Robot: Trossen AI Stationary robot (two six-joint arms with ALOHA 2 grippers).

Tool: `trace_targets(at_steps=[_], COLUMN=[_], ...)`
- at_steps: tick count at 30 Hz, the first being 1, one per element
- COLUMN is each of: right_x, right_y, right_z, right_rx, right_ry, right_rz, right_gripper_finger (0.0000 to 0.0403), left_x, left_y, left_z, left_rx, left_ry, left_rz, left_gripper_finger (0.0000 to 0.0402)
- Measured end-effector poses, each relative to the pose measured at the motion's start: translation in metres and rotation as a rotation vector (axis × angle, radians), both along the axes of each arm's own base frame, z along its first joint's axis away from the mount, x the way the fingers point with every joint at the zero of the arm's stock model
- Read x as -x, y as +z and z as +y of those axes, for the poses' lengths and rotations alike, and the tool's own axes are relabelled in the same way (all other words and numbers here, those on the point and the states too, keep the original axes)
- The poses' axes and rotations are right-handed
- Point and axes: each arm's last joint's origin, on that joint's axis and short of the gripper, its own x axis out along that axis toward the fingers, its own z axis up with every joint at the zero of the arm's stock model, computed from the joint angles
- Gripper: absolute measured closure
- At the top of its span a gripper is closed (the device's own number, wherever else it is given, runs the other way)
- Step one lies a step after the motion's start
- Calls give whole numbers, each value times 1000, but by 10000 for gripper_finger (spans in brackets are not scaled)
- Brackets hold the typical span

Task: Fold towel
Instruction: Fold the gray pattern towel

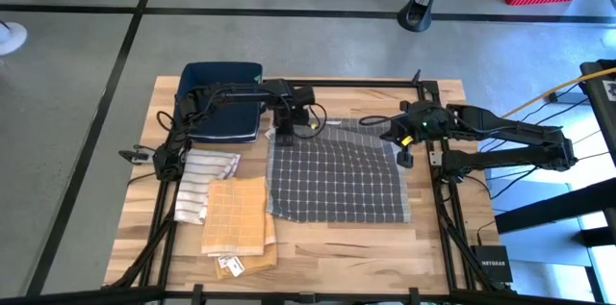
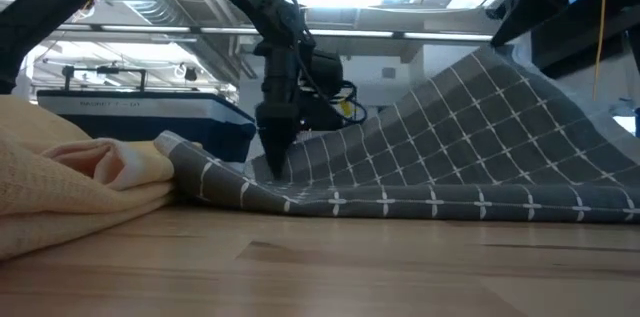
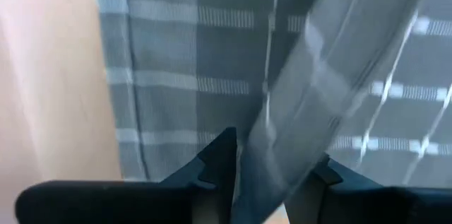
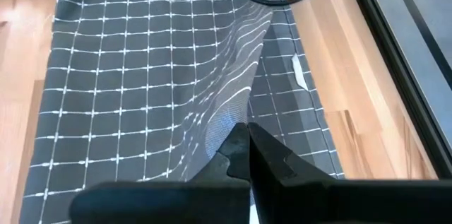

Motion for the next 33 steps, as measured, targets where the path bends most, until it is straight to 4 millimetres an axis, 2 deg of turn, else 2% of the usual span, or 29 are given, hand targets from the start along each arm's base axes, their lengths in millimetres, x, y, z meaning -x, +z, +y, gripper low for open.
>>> trace_targets(at_steps=[5, 10, 15, 18, 22, 27, 33], right_x=[0, 0, 0, 1, 2, 7, -1], right_y=[0, 0, -2, -9, -20, -30, -40], right_z=[0, 0, -1, -2, -4, -9, -15], right_rx=[0, 1, 22, 31, 30, 154, 256], right_ry=[0, -2, -24, -52, -157, -360, -457], right_rz=[2, 2, 12, 45, 74, 155, 226], right_gripper_finger=[403, 403, 403, 403, 403, 403, 403], left_x=[14, 16, 13, 14, 15, 18, 20], left_y=[0, 0, 0, 2, 22, 53, 56], left_z=[2, 5, 5, 2, -10, -17, -11], left_rx=[20, 14, -20, -38, -88, -212, -254], left_ry=[44, 58, 44, 63, 48, 58, 100], left_rz=[127, 139, 118, 149, 132, 60, 51], left_gripper_finger=[316, 322, 383, 393, 398, 395, 398])
